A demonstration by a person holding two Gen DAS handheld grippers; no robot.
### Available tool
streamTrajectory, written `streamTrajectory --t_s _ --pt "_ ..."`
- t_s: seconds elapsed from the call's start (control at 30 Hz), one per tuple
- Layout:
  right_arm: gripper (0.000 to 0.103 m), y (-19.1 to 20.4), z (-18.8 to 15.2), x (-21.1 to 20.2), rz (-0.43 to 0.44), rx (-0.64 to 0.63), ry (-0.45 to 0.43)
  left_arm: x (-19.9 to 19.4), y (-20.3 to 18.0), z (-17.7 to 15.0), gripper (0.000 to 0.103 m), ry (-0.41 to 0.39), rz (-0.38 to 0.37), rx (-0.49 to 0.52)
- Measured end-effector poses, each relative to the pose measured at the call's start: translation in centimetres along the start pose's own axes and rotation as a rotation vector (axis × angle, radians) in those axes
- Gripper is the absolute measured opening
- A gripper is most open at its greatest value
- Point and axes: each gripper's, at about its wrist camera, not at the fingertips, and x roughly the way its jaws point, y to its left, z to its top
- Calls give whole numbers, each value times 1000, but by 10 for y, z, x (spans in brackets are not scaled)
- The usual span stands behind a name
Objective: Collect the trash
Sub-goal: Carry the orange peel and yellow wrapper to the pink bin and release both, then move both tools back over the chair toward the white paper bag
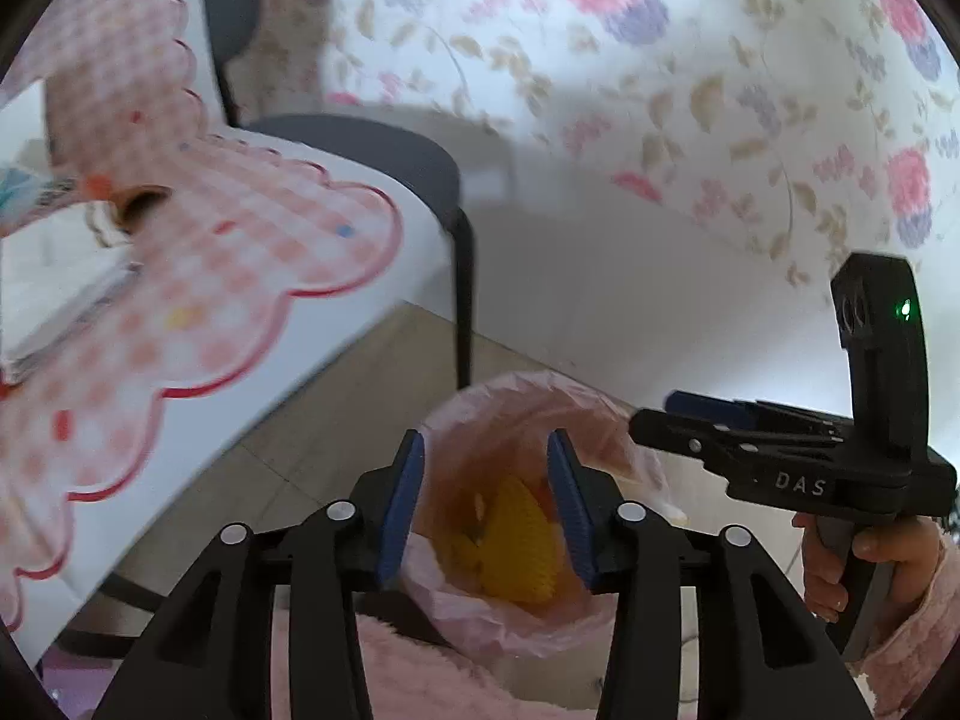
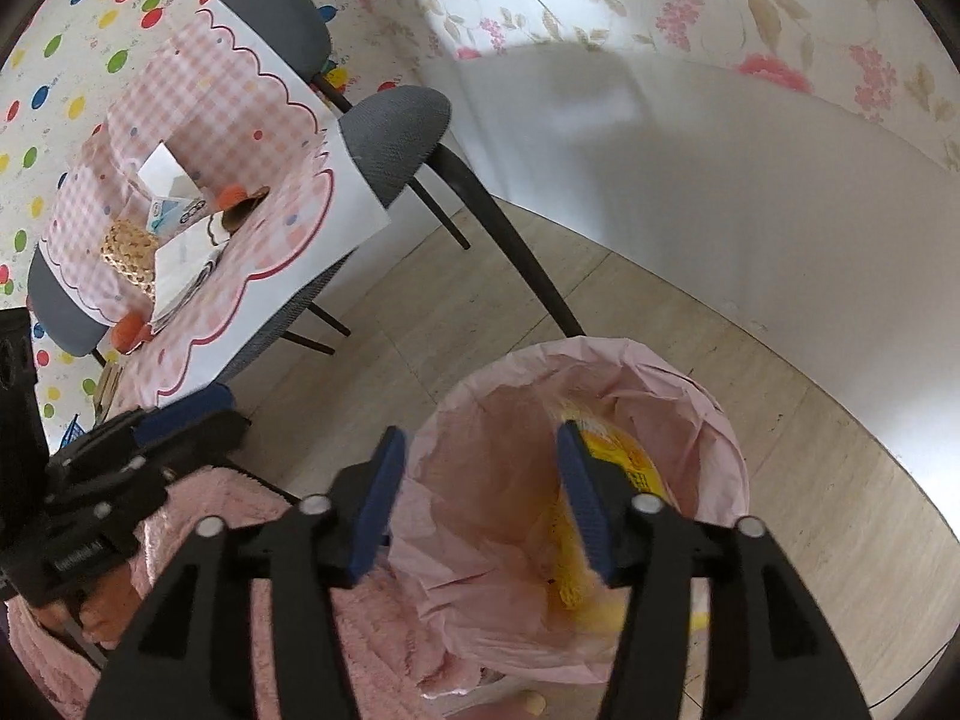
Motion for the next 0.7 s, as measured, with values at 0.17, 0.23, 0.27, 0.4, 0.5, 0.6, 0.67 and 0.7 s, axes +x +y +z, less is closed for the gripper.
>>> streamTrajectory --t_s 0.17,0.23,0.27,0.4,0.5,0.6,0.67,0.7 --pt "56 15 6 -11 -4 -30 -28 -28 17 0 46 -58 72 -20" --pt "56 26 10 -19 -21 -67 -53 -36 23 0 46 -73 97 -33" --pt "56 31 11 -23 -28 -85 -65 -43 28 -2 46 -83 109 -48" --pt "56 50 18 -33 -35 -142 -96 -62 48 -7 46 -109 150 -100" --pt "56 67 22 -37 -17 -180 -107 -75 61 -14 46 -123 192 -127" --pt "56 85 24 -39 6 -224 -113 -85 72 -21 46 -126 240 -154" --pt "56 98 26 -40 15 -261 -122 -92 81 -26 47 -132 267 -182" --pt "56 104 27 -40 21 -275 -124 -96 85 -28 49 -136 277 -195"
